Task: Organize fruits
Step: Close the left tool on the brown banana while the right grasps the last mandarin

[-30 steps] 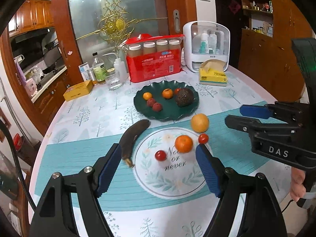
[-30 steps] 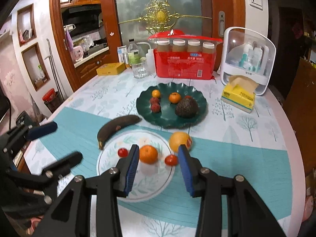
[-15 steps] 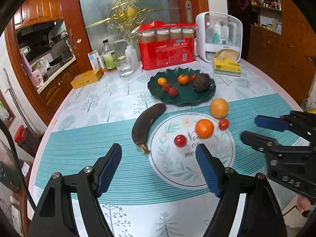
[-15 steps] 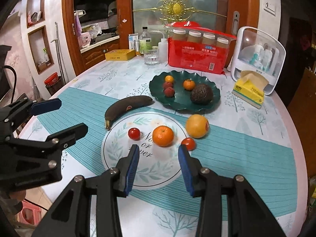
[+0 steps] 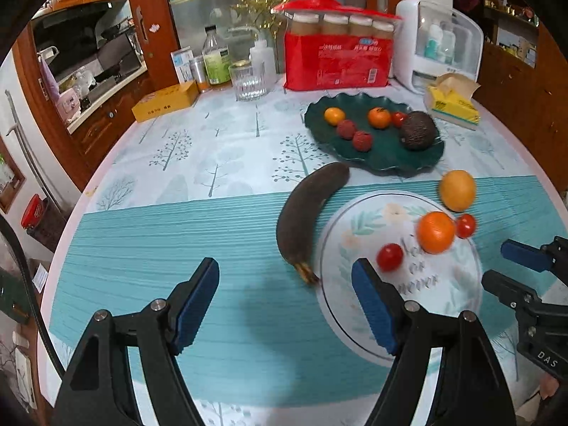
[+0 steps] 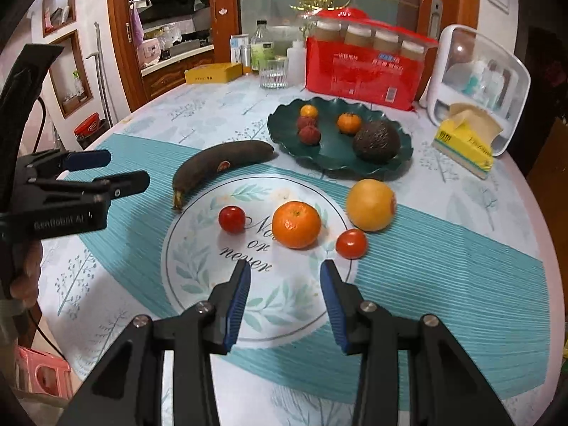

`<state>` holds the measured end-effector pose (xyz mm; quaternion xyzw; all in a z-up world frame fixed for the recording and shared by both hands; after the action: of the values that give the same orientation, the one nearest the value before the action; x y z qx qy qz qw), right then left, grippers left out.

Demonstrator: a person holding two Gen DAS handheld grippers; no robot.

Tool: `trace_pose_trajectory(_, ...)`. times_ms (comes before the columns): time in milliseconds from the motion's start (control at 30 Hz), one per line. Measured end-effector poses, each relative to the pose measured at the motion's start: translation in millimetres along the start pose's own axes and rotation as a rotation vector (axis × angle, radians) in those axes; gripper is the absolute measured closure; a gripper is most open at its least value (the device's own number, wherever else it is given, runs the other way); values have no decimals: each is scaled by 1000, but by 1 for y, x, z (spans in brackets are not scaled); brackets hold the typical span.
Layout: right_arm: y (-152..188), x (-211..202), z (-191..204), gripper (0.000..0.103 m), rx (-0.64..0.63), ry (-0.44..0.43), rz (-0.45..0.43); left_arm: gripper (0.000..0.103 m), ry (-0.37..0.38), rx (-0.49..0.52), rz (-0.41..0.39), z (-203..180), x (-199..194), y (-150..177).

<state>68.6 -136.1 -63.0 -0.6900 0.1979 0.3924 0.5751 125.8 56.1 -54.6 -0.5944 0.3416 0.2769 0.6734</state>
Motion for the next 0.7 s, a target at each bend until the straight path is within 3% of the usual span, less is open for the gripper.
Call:
trace_pose_trajectory(467, -17, 67, -25, 62, 50, -42, 91, 27, 26, -25, 151, -6, 100, -44)
trace_pose_trajectory(567, -20, 76, -23, 61, 53, -78, 105, 27, 18, -40, 167, -8, 112, -45)
trace_pose_trajectory(700, -25, 82, -15, 58, 16, -47, 97, 27, 26, -78, 171, -8, 119, -46)
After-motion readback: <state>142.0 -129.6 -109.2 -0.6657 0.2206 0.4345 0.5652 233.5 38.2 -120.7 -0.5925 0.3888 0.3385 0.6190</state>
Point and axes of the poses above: each gripper's, at about its wrist camera, not at the fingertips, and x roughly the way its jaws point, z to its left, y to its underside, the point moved 1 cm from there along x, roughly the way its jaws point, and after that the axes turned 1 degree about -x, right-handed, at the moved point
